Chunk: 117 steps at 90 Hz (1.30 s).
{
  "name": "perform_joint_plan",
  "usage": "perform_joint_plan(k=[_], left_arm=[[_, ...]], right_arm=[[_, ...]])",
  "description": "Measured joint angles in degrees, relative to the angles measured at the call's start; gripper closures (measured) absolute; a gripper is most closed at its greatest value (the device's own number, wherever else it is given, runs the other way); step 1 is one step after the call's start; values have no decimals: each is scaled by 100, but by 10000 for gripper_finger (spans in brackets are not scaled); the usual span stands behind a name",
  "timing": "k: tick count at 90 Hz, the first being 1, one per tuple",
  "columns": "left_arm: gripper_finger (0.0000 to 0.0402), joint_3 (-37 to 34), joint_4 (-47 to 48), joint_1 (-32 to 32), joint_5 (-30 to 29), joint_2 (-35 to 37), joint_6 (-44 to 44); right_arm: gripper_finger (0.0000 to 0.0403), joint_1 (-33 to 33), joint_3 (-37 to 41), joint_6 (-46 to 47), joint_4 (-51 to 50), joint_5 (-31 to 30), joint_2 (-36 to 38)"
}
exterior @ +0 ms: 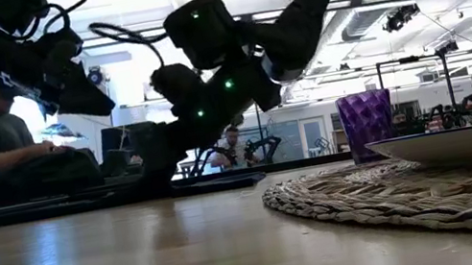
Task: Set table place
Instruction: Fold the blue table napkin
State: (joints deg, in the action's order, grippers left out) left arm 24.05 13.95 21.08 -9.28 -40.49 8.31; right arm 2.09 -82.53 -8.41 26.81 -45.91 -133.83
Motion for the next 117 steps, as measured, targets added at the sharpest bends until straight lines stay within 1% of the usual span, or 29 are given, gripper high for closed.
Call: perform_joint_plan(k=[7,12,19,27,32,41,46,61,66,81,95,102,117], left_arm=[[238,0,8,0,0,0,1],[238,0,19,0,0,0,-1],[238,0,-11,0,0,0,0],[238,0,-8,0,0,0,2],[238,0,-6,0,0,0,30],[238,0,-7,0,0,0,48],[238,0,-6,0,0,0,57],[238,0,-8,0,0,0,66],[238,0,-8,0,-2,0,106],[238,0,-36,0,-2,0,108],[238,0,-43,0,32,0,115],[238,0,-57,0,78,0,158],[238,0,-128,0,83,0,209]], right_arm=[[261,64,-187,-843,-252,-381,1],[261,78,-286,-1345,-388,-405,19],[261,7,-343,-1848,-615,56,32],[261,-186,-343,-2162,-858,557,21],[261,-300,-343,-2243,-992,695,21],[260,-481,-343,-2263,-1074,772,21],[260,-550,-340,-2312,-1033,986,21],[260,-686,-339,-2087,-946,2072,21],[260,-724,-338,-2001,-770,2286,-17],[261,-763,-338,-1947,100,1816,-303],[261,-750,-334,-1503,312,1662,-377],[261,-740,-334,-1037,350,1768,-384],[261,-759,-334,-172,774,1954,-388]])
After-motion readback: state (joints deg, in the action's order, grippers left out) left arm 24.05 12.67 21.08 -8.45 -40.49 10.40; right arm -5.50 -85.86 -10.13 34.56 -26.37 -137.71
